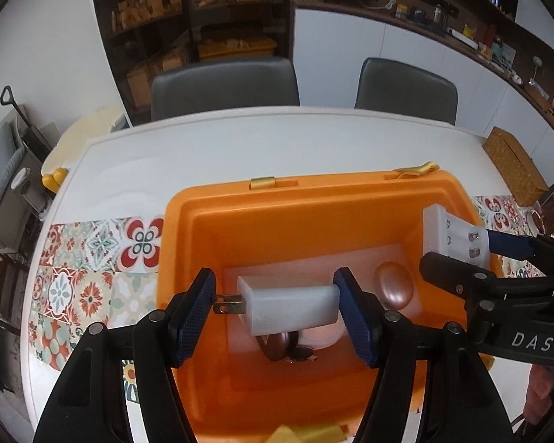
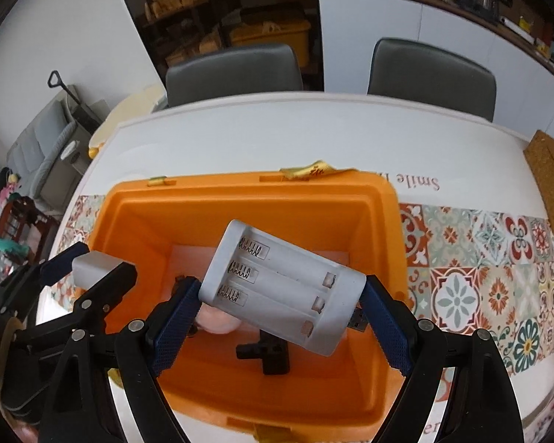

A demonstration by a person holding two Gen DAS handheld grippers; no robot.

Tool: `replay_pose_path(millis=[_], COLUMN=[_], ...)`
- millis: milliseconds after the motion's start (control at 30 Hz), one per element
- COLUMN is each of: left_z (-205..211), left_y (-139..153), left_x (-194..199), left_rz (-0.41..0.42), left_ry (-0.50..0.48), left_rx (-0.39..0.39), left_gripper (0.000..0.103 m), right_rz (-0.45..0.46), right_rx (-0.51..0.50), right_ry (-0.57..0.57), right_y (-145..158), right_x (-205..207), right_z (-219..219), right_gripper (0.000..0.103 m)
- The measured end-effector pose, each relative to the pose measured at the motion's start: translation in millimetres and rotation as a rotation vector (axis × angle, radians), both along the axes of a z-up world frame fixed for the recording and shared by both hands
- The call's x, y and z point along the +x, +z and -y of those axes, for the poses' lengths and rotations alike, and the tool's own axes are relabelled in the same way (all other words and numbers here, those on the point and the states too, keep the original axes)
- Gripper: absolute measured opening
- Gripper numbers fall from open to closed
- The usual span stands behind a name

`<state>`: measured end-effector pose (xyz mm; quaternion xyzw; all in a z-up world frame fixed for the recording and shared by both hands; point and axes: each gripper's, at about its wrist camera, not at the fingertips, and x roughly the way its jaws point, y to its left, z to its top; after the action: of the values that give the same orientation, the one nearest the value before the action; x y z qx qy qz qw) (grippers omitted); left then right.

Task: Organize rigid objects
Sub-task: 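Lower the adapter into the crate and open the left gripper while the right releases the charger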

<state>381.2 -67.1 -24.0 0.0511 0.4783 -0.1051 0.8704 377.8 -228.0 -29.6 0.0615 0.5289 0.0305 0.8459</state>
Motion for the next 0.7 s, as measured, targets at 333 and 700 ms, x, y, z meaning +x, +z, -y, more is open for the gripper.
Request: replay_pose_path(millis=[333,700], left_z=[-1,-10], left_y=[-9,11], left_x=[7,-4], left_rz=[-0.033,0.008], left_ry=[0.002,0.041], left_rx=[0.017,0.011], left_gripper=[0.068,0.086], right_rz=[-0.044,-0.058], right_rx=[-0.006,0.066], right_ry=[-0.001,-0.045], right_y=[-13,-14], right_x=[11,4], right_z=[0,14], right_gripper=[0.087,0.089])
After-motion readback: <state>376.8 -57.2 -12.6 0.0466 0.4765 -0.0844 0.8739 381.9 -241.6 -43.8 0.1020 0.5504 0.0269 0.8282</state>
